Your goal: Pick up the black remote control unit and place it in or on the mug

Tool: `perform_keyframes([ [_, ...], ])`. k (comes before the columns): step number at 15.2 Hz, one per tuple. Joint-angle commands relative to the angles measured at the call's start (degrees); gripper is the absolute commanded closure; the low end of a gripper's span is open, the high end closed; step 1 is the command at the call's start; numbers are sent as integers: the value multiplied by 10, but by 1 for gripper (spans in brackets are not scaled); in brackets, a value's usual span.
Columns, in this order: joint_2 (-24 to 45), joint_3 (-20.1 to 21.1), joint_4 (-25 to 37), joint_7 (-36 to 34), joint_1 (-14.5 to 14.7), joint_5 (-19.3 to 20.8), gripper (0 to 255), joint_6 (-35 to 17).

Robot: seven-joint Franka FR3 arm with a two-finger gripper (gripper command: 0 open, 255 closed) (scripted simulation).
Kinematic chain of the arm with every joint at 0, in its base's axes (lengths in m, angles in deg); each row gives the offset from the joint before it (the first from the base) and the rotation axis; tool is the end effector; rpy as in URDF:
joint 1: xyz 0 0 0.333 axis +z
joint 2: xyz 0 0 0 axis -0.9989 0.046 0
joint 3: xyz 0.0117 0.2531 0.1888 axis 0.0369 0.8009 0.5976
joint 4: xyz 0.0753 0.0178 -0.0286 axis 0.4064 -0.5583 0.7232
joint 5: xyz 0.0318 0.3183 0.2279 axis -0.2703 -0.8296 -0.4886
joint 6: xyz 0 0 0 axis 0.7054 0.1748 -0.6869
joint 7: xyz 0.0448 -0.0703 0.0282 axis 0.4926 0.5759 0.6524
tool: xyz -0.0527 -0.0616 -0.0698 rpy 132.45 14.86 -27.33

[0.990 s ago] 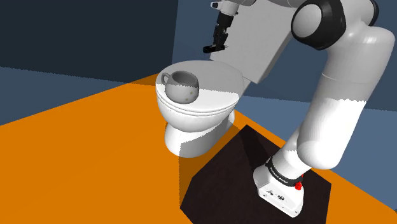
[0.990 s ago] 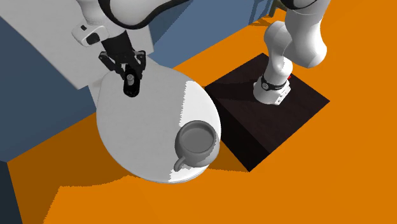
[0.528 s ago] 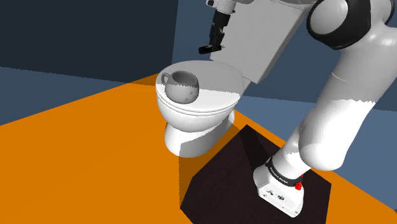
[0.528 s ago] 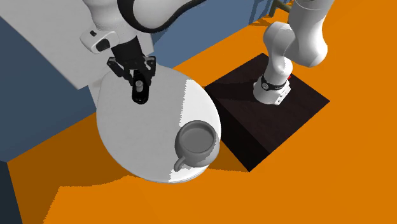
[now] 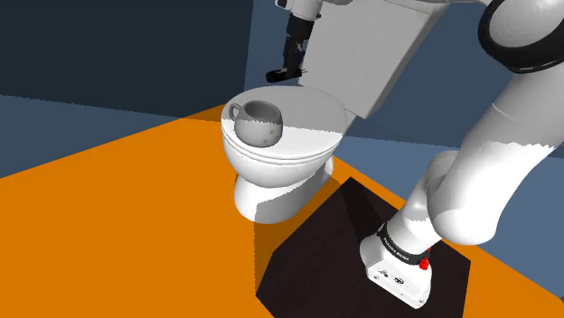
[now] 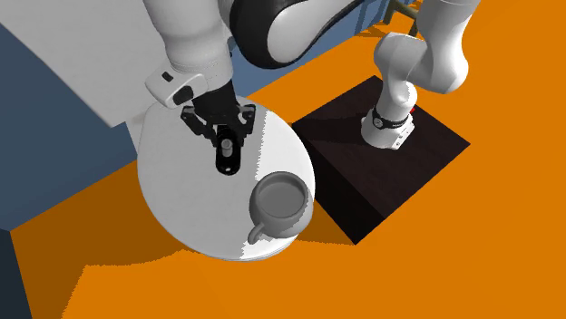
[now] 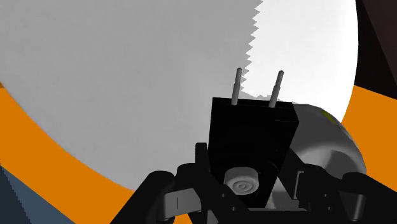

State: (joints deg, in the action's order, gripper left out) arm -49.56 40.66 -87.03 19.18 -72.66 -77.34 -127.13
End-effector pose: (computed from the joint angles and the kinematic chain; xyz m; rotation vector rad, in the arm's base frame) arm 0.5765 -0.0794 0.5147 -2.7616 -1.3929 -0.0615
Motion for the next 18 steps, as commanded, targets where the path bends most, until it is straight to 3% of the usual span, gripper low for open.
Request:
perform_keyframes([
  [1,-13,13,-16,-32,16,6,255,-6],
  [9,-48,73,-56,-157,78,21,255,-21],
  [18,-36,73,-112,-151,78,16,255,-89],
])
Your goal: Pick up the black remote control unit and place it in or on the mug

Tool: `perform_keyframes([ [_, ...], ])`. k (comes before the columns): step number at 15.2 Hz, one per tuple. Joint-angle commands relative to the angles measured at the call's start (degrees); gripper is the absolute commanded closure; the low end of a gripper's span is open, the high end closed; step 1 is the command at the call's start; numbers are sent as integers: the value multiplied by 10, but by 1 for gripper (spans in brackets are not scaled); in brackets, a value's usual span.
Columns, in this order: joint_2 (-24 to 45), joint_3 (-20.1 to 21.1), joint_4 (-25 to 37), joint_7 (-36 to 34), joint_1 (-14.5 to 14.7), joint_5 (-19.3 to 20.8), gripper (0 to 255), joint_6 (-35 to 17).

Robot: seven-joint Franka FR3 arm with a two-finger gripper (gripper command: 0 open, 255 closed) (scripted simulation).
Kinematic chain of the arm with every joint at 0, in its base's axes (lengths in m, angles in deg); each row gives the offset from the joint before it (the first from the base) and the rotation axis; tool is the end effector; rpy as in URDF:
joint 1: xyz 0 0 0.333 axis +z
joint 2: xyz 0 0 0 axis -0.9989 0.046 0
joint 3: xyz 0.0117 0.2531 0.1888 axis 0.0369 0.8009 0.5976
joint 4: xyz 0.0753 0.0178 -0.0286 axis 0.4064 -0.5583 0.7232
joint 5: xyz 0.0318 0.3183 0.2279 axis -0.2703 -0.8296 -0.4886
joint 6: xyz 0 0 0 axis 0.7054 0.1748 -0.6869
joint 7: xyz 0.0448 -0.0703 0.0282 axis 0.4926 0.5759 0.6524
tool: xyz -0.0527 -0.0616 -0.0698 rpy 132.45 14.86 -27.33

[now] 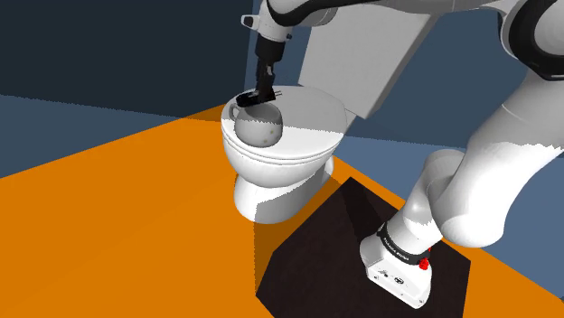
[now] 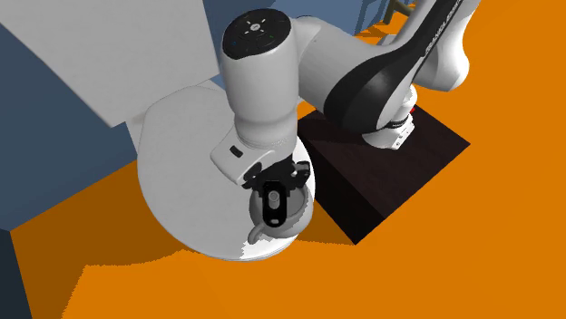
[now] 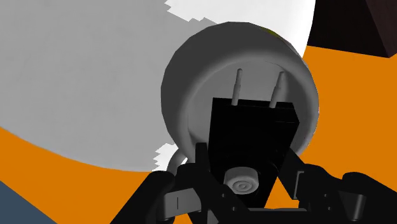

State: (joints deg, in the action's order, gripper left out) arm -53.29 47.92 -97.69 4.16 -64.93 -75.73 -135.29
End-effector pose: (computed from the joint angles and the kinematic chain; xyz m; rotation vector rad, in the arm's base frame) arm 0.5555 0.0616 0.4723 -2.7635 -1.3905 -0.0606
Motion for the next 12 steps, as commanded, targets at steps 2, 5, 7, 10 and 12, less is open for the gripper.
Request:
perform_keyframes([
  [2,5,0,-17,1,0,-2,255,-22],
  [5,11,0,-31,4,0,-5,255,-41],
  [7,11,0,-31,4,0,-5,255,-41],
  [10,11,0,-31,4,0,-5,255,-41],
  [12,11,1,-31,4,0,-5,255,-41],
])
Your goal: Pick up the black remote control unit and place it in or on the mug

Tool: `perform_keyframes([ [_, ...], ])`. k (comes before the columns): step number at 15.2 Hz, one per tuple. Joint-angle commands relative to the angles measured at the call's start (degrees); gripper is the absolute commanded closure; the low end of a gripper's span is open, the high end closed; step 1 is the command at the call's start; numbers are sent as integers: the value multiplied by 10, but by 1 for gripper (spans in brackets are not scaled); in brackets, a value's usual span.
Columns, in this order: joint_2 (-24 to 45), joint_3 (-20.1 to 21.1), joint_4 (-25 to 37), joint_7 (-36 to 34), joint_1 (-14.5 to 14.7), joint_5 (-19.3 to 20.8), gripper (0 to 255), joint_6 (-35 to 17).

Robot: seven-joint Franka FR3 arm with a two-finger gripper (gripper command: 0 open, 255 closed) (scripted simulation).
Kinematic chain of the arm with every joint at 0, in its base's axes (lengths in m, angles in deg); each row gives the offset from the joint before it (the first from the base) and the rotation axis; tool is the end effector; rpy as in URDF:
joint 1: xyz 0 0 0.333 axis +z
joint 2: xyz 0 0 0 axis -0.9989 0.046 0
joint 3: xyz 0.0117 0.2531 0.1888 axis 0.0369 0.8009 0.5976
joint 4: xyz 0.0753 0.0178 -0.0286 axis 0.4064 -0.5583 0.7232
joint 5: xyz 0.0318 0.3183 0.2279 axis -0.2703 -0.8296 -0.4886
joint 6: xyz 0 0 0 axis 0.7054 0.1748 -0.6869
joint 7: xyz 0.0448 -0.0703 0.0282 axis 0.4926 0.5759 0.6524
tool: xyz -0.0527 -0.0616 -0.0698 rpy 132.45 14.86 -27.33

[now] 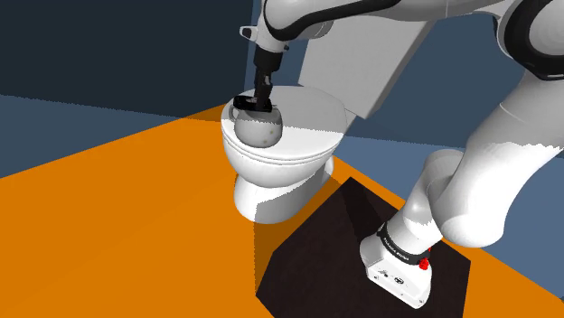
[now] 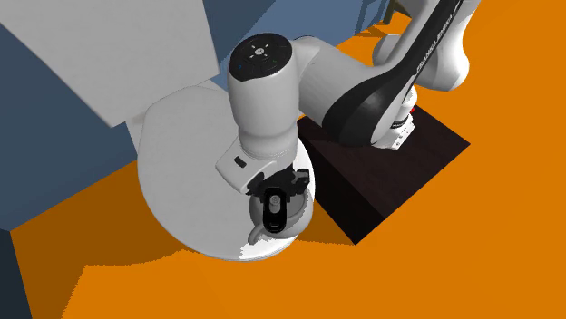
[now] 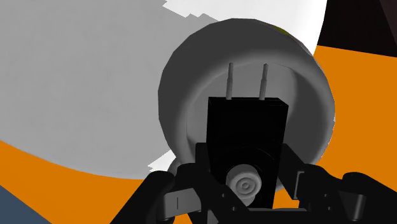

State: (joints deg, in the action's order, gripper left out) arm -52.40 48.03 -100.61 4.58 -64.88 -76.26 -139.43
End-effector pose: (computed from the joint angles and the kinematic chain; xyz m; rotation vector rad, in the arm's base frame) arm 0.5551 0.0635 0.4464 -2.7624 -1.3935 -0.0712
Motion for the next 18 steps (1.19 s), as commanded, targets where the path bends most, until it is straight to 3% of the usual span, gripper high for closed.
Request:
perform_keyframes([
  [1,2,-1,-1,0,-1,0,255,0],
  [2,2,-1,-1,0,-1,0,0,0],
  [7,2,-1,-1,0,-1,0,0,0],
  [11,-17,-1,50,-6,-1,9,0,70],
  [18,-17,-1,50,-6,-1,9,0,70],
])
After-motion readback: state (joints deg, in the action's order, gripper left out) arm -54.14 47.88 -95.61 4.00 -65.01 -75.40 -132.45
